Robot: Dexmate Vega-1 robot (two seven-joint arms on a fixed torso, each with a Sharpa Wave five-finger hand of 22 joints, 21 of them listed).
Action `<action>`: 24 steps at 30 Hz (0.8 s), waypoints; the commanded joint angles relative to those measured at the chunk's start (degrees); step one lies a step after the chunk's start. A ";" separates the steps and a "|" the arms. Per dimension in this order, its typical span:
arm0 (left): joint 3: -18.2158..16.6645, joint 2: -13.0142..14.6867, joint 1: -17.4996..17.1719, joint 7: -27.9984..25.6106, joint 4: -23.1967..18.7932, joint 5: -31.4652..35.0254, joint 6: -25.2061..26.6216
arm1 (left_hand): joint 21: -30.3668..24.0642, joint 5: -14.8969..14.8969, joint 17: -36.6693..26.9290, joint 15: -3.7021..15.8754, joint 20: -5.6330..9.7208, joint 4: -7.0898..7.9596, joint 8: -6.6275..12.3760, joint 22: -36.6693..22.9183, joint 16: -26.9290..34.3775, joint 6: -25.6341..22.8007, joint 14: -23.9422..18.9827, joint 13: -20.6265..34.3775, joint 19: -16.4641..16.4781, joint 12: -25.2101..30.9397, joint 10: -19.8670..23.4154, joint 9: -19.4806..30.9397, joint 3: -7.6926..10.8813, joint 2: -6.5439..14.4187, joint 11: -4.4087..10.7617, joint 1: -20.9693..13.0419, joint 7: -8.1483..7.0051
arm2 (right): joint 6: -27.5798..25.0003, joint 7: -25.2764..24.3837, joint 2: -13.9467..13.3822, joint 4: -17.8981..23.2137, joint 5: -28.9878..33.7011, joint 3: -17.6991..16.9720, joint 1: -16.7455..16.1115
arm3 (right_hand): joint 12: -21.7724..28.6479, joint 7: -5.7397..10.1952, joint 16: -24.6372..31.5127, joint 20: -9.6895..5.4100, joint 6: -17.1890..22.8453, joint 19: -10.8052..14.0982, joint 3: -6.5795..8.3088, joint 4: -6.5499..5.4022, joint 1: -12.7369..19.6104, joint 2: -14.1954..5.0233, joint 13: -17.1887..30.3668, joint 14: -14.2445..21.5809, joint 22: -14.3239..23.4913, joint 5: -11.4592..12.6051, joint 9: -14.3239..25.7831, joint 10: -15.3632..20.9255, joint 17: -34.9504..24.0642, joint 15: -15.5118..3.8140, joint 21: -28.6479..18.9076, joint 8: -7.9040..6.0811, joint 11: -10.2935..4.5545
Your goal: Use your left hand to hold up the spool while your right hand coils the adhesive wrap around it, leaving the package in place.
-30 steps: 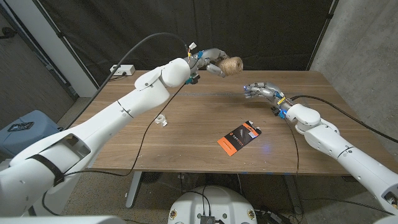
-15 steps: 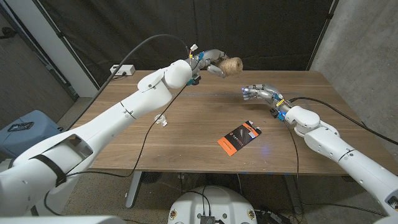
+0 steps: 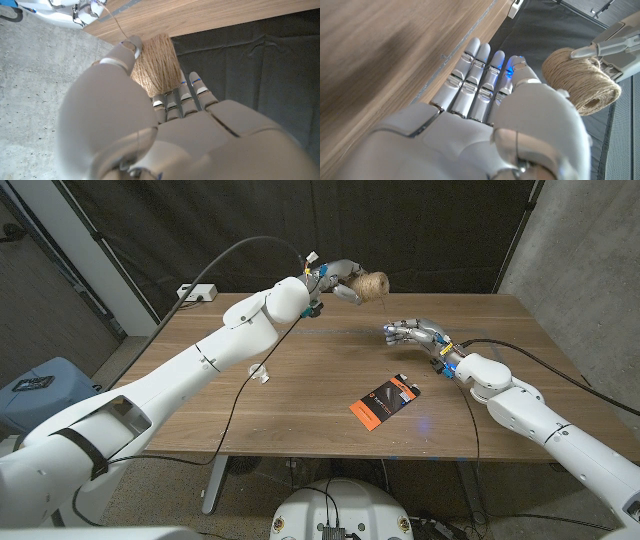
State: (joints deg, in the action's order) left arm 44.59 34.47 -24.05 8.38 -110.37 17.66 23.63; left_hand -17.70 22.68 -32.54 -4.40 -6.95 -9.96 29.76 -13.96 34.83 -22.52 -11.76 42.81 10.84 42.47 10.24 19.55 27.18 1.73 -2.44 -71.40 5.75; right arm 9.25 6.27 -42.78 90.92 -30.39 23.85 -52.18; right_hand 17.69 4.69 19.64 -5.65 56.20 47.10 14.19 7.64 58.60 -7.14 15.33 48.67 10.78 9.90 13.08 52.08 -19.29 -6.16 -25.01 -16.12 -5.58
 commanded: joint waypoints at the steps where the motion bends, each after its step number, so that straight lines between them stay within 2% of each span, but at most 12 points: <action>1: -0.07 0.09 -0.27 -0.75 0.08 -0.43 0.40 | -0.18 0.27 -0.19 -0.20 0.08 0.60 0.35 -0.15 0.34 -4.29 -0.59 0.80 0.34 0.32 0.72 5.91 1.01 4.88 -0.02 4.16 1.02 | 0.11 2.68 -0.71 1.18 -0.59 0.82 -0.53 | -1.06 -0.59 -0.41 -3.10 -2.41 -0.81 -1.57 -0.52 -2.18 1.11 0.09 -1.27 0.15 -0.22 0.12 -1.80 -0.36 -5.11 -0.08 1.13 0.37; 5: -0.24 0.28 -0.41 -0.74 0.03 -0.82 0.53 | -0.19 0.31 -0.11 -0.18 0.08 0.62 0.34 -0.15 0.24 -4.31 -0.57 0.82 0.33 0.33 0.71 5.92 1.06 4.85 -0.03 4.21 1.03 | 0.27 3.27 -0.68 1.05 -0.83 0.95 -0.49 | -2.15 -1.33 -0.96 -2.09 -4.83 -1.84 -3.40 -1.42 -5.04 2.27 -0.07 -3.50 0.02 -0.06 0.17 -3.71 -0.70 -4.53 0.24 2.35 1.74; 8: -0.30 0.42 -0.51 -0.91 -0.09 -0.88 0.64 | -0.21 0.32 -0.12 -0.21 0.07 0.63 0.36 -0.15 0.29 -4.39 -0.66 0.81 0.32 0.33 0.76 5.94 1.05 4.87 -0.04 4.23 1.03 | 0.40 3.71 -0.70 0.90 -0.82 1.09 -0.34 | -2.68 -1.81 -1.24 -1.88 -6.11 -2.27 -4.02 -1.68 -6.03 2.46 -0.14 -4.82 -0.05 0.06 0.19 -4.65 -0.96 -4.38 0.42 2.94 2.07; 14: -0.78 1.14 -1.11 -1.24 -0.90 -1.15 0.94 | -0.23 0.35 -0.13 -0.11 0.12 0.63 0.34 -0.15 0.31 -4.36 -0.65 0.84 0.31 0.33 0.71 5.96 1.06 4.88 -0.04 4.24 0.92 | 0.35 4.25 -0.49 0.82 -0.74 1.53 0.02 | -3.57 -2.36 -1.58 -1.57 -7.64 -3.10 -4.70 -1.69 -6.88 2.68 -0.32 -6.82 -0.14 0.19 0.19 -6.27 -1.45 -3.91 0.80 3.60 2.91; 24: -2.01 2.93 -2.53 -1.94 -2.92 -1.39 1.21 | -0.28 0.38 -0.18 -0.16 0.08 0.52 0.29 -0.15 0.35 -4.35 -0.54 0.83 0.29 0.33 0.73 5.99 1.06 4.83 -0.06 4.15 1.11 | 0.39 5.09 -0.42 2.05 -0.17 2.50 0.13 | -4.39 -2.69 -1.92 -0.96 -9.41 -3.98 -5.30 -1.54 -7.49 3.01 -0.48 -8.51 -0.21 0.24 0.19 -7.80 -1.76 -3.28 1.23 4.20 3.31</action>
State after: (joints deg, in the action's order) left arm 43.68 35.85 -25.36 7.04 -111.55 16.69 24.71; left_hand -17.70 22.56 -32.53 -4.39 -6.95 -9.96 29.72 -13.96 35.05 -22.71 -11.76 42.81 10.84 42.42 10.55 19.54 27.18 1.73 -2.54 -71.40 5.93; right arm 9.48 10.28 -43.30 92.04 -31.01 25.48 -52.23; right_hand 13.70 2.03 17.97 -4.72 47.43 43.53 9.38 6.02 51.77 -4.32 14.88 40.64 10.38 9.91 13.19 44.80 -20.89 -4.07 -23.91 -12.04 -2.39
